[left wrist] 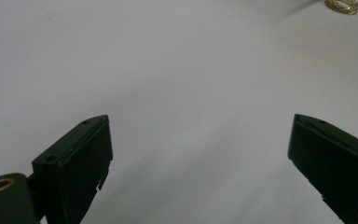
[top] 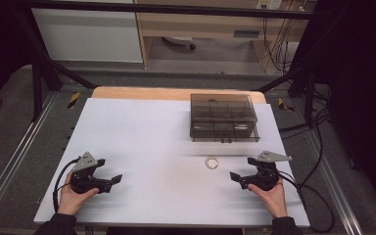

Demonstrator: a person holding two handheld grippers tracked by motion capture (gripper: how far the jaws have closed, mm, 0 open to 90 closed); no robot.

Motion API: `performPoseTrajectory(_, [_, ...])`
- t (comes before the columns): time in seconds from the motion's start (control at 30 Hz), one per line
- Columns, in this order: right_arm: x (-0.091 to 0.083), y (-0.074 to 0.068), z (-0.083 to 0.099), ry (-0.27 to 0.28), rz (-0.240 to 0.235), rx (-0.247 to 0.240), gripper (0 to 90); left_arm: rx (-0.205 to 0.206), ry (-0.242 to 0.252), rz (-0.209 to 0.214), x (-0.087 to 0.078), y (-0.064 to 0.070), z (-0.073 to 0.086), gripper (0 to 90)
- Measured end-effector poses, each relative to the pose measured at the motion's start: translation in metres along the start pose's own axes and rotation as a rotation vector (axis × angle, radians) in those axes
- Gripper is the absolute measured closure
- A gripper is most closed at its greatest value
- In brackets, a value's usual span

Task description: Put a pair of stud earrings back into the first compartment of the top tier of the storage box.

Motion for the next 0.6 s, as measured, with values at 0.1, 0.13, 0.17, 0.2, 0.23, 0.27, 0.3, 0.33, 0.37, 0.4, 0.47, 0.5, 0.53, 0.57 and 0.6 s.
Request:
performPoseTrajectory(0.1, [0.002, -0.003, -0.002, -0.005, 0.002, 0.002, 1.2, 0.000, 0.001, -0.001, 0.000, 0.000, 0.000, 6.0])
performPoseTrajectory(0.13, [0.004, -0.003, -0.002, -0.009, 0.006, -0.001, 1.3, 0.000, 0.001, -0.001, 0.000, 0.000, 0.000, 6.0])
performPoseTrajectory(0.17, [0.005, -0.004, -0.003, -0.013, 0.013, 0.000, 1.3, -0.001, 0.001, -0.002, 0.000, 0.000, 0.000, 6.0])
performPoseTrajectory(0.2, [0.006, -0.005, -0.004, -0.014, 0.014, -0.006, 1.4, -0.001, 0.000, -0.002, 0.000, 0.000, 0.000, 6.0])
performPoseTrajectory(0.23, [0.007, -0.006, -0.005, -0.016, 0.015, -0.012, 1.4, -0.001, 0.000, -0.004, 0.000, 0.000, 0.000, 6.0])
performPoseTrajectory(0.27, [0.010, -0.009, -0.007, -0.018, 0.012, -0.015, 1.7, -0.002, 0.001, -0.004, -0.001, -0.001, 0.000, 6.0])
performPoseTrajectory(0.3, [0.010, -0.009, -0.007, -0.018, 0.012, -0.015, 1.7, -0.002, 0.001, -0.005, -0.001, -0.001, 0.000, 6.0])
performPoseTrajectory(0.33, [0.013, -0.012, -0.009, -0.022, 0.011, -0.015, 2.0, -0.002, 0.003, -0.006, -0.001, -0.001, 0.000, 6.0])
performPoseTrajectory(0.37, [0.013, -0.013, -0.009, -0.021, 0.011, -0.016, 2.2, -0.002, 0.003, -0.006, -0.001, -0.001, 0.000, 6.0])
performPoseTrajectory(0.4, [0.013, -0.013, -0.009, -0.021, 0.011, -0.016, 2.2, -0.002, 0.002, -0.006, -0.001, -0.001, 0.000, 6.0])
performPoseTrajectory(0.47, [0.017, -0.016, -0.010, -0.031, 0.015, -0.024, 2.5, -0.001, 0.001, -0.005, -0.001, -0.001, 0.000, 6.0])
performPoseTrajectory(0.5, [0.019, -0.017, -0.011, -0.034, 0.018, -0.025, 2.8, -0.001, 0.000, -0.005, -0.001, -0.001, 0.000, 6.0])
performPoseTrajectory(0.53, [0.021, -0.019, -0.012, -0.036, 0.017, -0.027, 3.2, 0.000, 0.001, -0.005, -0.001, -0.001, 0.000, 6.0])
performPoseTrajectory(0.57, [0.023, -0.020, -0.012, -0.041, 0.018, -0.027, 3.4, -0.001, 0.001, -0.004, -0.001, 0.000, 0.000, 6.0])
performPoseTrajectory(0.6, [0.024, -0.021, -0.012, -0.044, 0.018, -0.032, 4.0, 0.000, 0.001, -0.005, -0.001, -0.001, 0.000, 6.0])
Point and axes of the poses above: each handheld gripper's, and its own axes: x roughly forward along the jaws, z roughly out of its underside, y roughly to its right, the point moved 10 cm from there along x, roughly forward along the jaws, and after that the axes turned 9 degrees about x, right-handed, at the moved point
